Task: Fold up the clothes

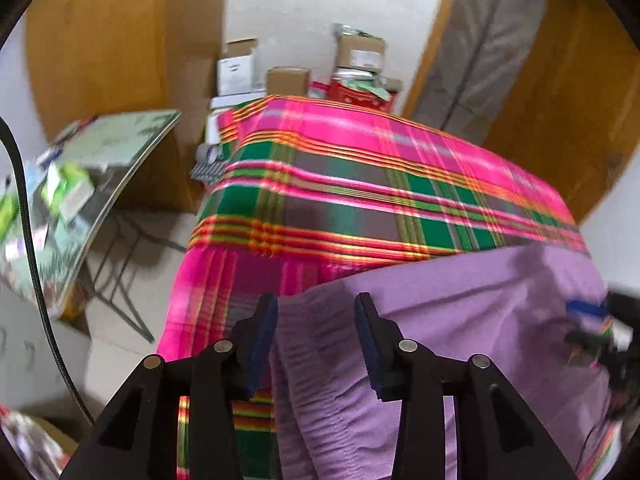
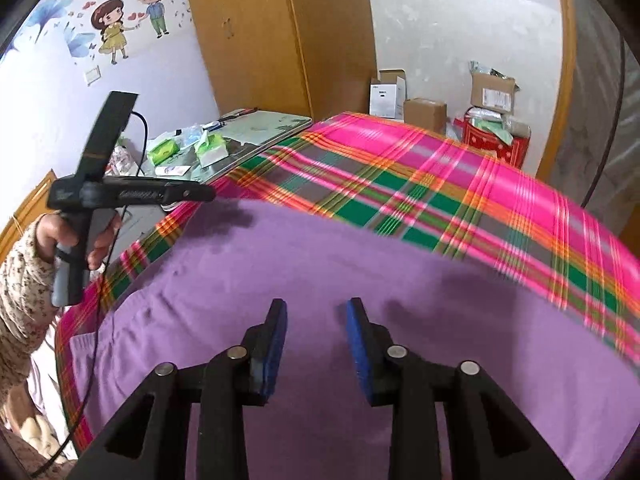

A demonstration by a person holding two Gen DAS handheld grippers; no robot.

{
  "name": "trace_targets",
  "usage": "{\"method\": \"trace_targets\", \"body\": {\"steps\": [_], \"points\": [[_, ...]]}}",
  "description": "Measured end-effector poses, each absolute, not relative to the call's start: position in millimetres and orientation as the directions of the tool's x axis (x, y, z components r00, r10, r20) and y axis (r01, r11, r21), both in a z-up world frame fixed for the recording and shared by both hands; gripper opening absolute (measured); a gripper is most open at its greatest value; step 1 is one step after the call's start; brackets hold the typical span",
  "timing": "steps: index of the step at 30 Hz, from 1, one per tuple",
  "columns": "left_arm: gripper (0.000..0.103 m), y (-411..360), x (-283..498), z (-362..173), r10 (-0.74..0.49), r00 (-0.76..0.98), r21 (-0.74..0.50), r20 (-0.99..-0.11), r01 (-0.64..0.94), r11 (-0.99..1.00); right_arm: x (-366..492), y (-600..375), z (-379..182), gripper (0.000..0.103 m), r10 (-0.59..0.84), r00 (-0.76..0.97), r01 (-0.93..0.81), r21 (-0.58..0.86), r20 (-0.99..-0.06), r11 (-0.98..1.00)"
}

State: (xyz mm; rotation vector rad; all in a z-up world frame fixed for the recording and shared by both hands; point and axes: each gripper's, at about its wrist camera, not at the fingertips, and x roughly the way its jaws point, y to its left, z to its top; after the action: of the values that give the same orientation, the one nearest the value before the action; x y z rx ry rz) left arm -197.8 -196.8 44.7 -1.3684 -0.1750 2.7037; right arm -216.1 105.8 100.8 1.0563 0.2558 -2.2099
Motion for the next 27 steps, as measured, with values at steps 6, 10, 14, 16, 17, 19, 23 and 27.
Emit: {"method": "trace_targets", "body": {"steps": [6,10,14,16,17,19,23,27], "points": [[0.043,-171,-216,39,0.094,-0.551,-0.014,-0.829,-0.148,-0.989,-264,103,97,0.041,-0.455,-0.449,0.648,0.071,-0.769,-0.759],[0.043,-159,-224,29,0.051,-0.523,0.073,-0.851,-0.215,-0.974,-293,100,85,0.043,-0.432,-0.427,0.653,0.060,-0.794,-0.755],[0.043,-151,-228,21,0.030,-0.516,0.118,-0.856,-0.251,-0.961,-306,94,68,0.044,-0.402,-0.397,0.684,0.027,-0.825,-0.729],[0.043,-149,-231,17,0.019,-0.514,0.135,-0.858,-0.260,-0.956,-308,90,60,0.044,-0.382,-0.396,0.705,-0.010,-0.835,-0.709],[0.043,-149,-233,15,0.013,-0.512,0.143,-0.859,-0.265,-0.954,-310,88,58,0.044,-0.376,-0.395,0.711,-0.020,-0.838,-0.703],[0.043,-147,-236,12,0.002,-0.508,0.159,-0.861,-0.274,-0.949,-313,88,54,0.044,-0.375,-0.387,0.715,-0.018,-0.842,-0.699],[0.043,-146,-238,10,0.019,-0.512,0.156,-0.859,-0.297,-0.942,-323,92,45,0.044,-0.374,-0.382,0.703,-0.003,-0.845,-0.711],[0.044,-146,-240,9,0.039,-0.510,0.143,-0.860,-0.313,-0.939,-330,97,38,0.044,-0.391,-0.361,0.699,0.032,-0.847,-0.714]]}}
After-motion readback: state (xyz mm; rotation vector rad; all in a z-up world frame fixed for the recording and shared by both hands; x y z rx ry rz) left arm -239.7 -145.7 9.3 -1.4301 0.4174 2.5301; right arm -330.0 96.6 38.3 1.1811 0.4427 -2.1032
